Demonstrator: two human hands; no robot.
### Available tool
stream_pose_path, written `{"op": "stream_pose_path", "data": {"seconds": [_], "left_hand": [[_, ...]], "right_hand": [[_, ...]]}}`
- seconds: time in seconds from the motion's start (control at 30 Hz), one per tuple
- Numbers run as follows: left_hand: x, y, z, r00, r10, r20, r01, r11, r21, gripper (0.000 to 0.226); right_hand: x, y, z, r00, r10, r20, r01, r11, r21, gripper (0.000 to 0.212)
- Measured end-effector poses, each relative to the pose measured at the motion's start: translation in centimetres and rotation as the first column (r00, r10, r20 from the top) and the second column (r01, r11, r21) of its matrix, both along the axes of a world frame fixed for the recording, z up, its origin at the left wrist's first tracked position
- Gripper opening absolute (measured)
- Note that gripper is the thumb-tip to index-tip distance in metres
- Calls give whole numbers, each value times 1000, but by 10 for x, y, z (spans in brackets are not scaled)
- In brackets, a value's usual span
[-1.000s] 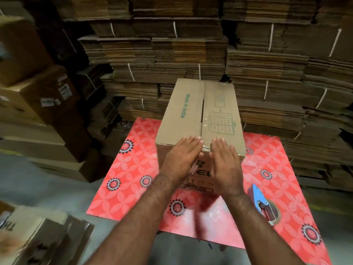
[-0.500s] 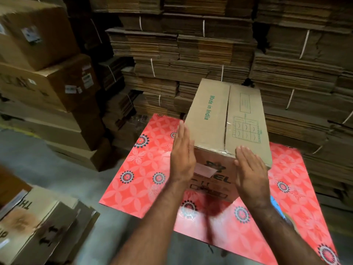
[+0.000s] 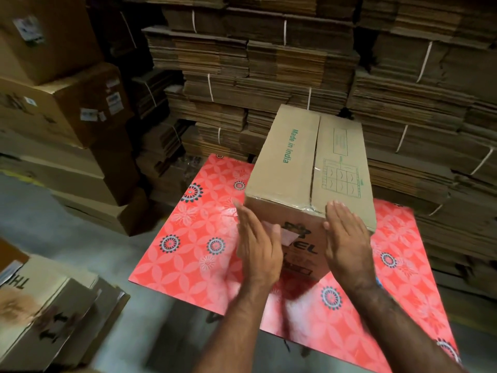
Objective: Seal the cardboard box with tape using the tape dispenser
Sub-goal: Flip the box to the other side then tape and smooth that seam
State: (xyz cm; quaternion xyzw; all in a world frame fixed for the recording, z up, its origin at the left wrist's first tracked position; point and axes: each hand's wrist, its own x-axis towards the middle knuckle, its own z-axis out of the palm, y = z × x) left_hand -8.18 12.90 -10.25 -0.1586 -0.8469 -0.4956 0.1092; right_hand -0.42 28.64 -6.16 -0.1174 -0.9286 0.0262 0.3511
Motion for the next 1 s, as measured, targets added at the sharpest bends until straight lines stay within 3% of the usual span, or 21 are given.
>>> {"op": "stream_pose_path", "data": {"seconds": [0.17,0.4,0.5,0.57,0.83,1.0], "left_hand": [[-12,3,27,991,-26,-128,19,998,-54,79],[-1,8,3,993,-33,-116,3,968,-250,80],[8,-3,15,969,-154,-193,96,956,-278,82],[5,-6,23,942,-215,-256,121,934,-337,86],[8,-29,9,902,-369,-227,156,766,-624,99],[-30,-34,59,818,-411,-402,107,796,-596,72]], "right_hand": [[-1,2,-2,1000,-13,2,13,1000,1,45],[-1,6,-4,1000,-3,11,3,1000,-2,44],[1,5,-4,1000,-2,4,3,1000,-8,44],[0,5,-3,1000,3,1,-3,1000,-12,44],[1,-2,1,999,-35,39,36,999,-29,46],[-19,-21,19,995,-52,88,50,998,28,47]]}}
